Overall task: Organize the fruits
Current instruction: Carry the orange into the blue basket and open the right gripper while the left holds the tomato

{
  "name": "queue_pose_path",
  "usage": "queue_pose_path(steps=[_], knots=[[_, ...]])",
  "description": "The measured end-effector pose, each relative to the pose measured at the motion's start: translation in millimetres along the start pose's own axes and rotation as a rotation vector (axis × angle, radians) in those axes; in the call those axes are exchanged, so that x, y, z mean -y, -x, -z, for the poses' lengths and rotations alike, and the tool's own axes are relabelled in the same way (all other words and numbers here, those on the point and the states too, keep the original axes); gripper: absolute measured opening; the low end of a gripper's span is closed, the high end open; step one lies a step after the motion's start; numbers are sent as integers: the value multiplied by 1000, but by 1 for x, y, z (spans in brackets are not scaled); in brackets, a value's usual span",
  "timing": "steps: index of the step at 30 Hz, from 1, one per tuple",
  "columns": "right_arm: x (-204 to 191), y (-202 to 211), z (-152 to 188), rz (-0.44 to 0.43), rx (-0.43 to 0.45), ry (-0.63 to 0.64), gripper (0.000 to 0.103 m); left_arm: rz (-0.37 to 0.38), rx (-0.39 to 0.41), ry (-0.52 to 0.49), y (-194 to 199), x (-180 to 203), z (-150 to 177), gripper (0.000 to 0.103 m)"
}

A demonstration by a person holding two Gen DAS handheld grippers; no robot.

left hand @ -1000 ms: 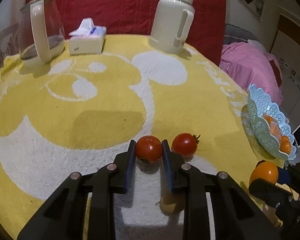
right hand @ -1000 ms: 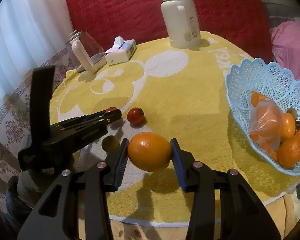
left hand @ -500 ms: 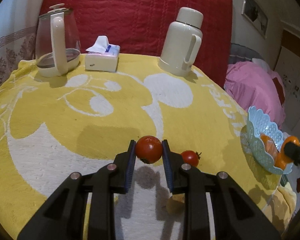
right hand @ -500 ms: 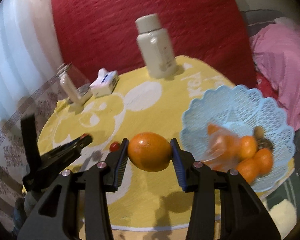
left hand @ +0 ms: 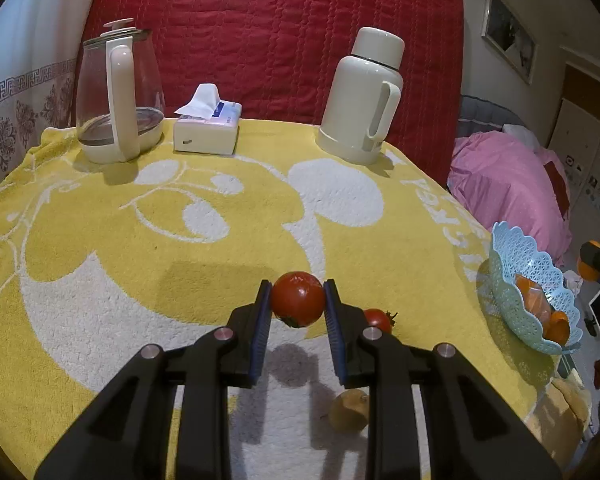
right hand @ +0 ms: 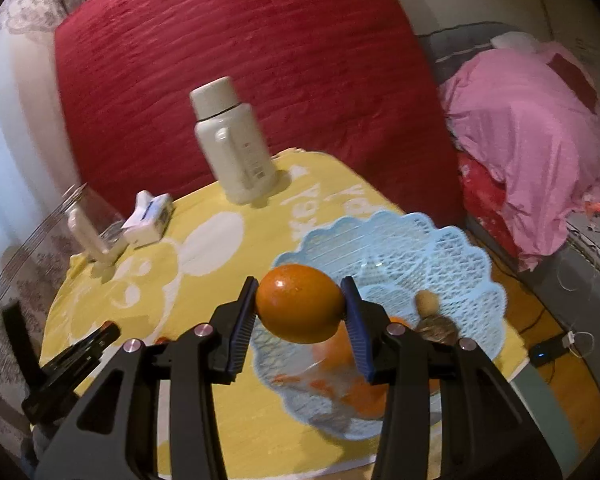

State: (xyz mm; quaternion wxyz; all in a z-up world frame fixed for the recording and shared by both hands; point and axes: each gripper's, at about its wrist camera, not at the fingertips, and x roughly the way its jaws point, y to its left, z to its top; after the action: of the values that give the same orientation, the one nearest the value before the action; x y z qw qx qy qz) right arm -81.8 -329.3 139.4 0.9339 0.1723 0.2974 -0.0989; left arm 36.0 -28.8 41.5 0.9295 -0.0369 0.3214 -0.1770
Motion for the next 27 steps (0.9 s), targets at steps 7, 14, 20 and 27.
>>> queue_pose_path(steps=[7, 14, 20, 27], knots=[[23, -20, -6, 31, -35, -52, 44, 1, 0, -5, 0, 1, 0, 26], [39, -52, -10, 50, -108, -105, 44, 0, -2, -4, -1, 1, 0, 26], [41, -62, -9, 67, -129, -114, 44, 1, -2, -3, -1, 1, 0, 26], [45, -57, -10, 71, -115, -135, 47, 1, -2, -4, -1, 1, 0, 26]])
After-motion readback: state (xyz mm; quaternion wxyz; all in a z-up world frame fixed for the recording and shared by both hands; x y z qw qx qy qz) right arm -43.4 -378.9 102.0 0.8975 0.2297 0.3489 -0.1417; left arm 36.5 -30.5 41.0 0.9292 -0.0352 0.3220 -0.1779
